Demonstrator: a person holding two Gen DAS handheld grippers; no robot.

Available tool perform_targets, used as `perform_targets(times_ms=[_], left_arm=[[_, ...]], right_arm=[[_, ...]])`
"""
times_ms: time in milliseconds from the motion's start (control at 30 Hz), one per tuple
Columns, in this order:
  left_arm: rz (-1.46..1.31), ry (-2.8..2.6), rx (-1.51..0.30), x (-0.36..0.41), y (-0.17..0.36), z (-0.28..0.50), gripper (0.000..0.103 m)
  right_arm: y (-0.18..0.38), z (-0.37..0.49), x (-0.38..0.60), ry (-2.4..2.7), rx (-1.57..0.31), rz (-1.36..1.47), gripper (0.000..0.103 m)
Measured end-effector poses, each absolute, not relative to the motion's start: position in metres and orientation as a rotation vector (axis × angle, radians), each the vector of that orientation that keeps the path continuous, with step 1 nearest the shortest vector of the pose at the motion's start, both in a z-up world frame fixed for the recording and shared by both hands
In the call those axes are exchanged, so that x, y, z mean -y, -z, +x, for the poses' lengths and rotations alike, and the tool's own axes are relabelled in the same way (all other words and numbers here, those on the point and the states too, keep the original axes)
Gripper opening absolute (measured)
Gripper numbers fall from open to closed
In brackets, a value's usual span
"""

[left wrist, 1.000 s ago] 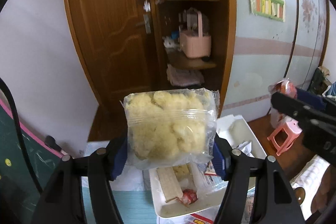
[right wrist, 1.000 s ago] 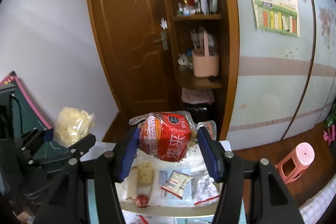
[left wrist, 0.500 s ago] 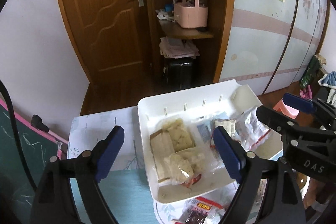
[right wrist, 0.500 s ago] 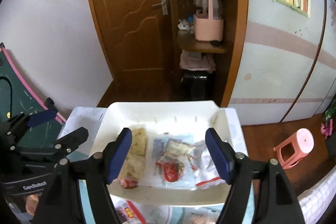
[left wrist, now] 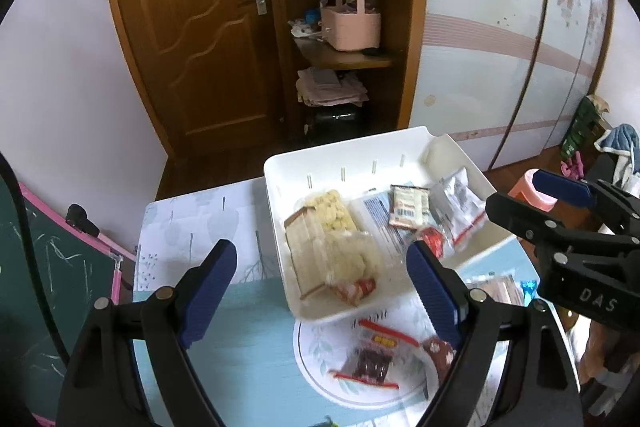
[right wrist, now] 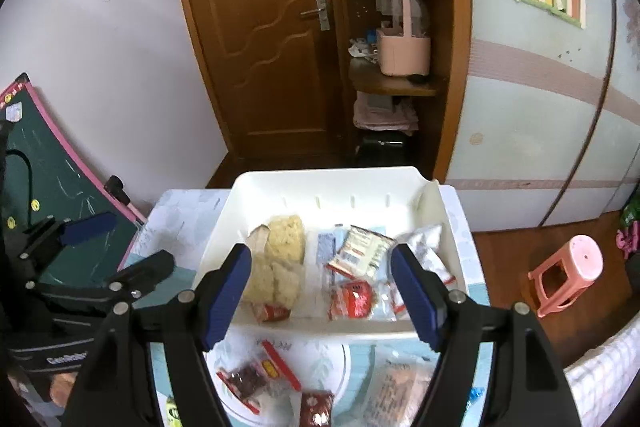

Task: Organize snacks
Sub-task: 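Withdraw both grippers from the basket toward the green pack and OATS bar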

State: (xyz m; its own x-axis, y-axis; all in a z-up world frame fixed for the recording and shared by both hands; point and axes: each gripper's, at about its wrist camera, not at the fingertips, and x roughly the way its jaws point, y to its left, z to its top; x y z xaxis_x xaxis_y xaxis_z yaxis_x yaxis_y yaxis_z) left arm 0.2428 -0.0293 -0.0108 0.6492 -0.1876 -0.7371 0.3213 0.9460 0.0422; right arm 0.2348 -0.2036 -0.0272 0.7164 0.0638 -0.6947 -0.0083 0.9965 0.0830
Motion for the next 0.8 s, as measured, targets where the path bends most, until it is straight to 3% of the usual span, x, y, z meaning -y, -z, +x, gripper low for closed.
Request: perform_targets(times_ms=[267, 800], left_arm=[[0.134, 0.310, -0.823, 0.014, 0.025, 0.190, 0.086], [0.131, 0.195, -0.878, -0.015, 0.108, 0.109, 0.086]], right_arm=[[0.050, 0.177, 0.213, 0.015, -0.790, 0.118, 0.073], [0.110, 0.080, 0.228, 0.107, -0.890, 0.152, 0.073]])
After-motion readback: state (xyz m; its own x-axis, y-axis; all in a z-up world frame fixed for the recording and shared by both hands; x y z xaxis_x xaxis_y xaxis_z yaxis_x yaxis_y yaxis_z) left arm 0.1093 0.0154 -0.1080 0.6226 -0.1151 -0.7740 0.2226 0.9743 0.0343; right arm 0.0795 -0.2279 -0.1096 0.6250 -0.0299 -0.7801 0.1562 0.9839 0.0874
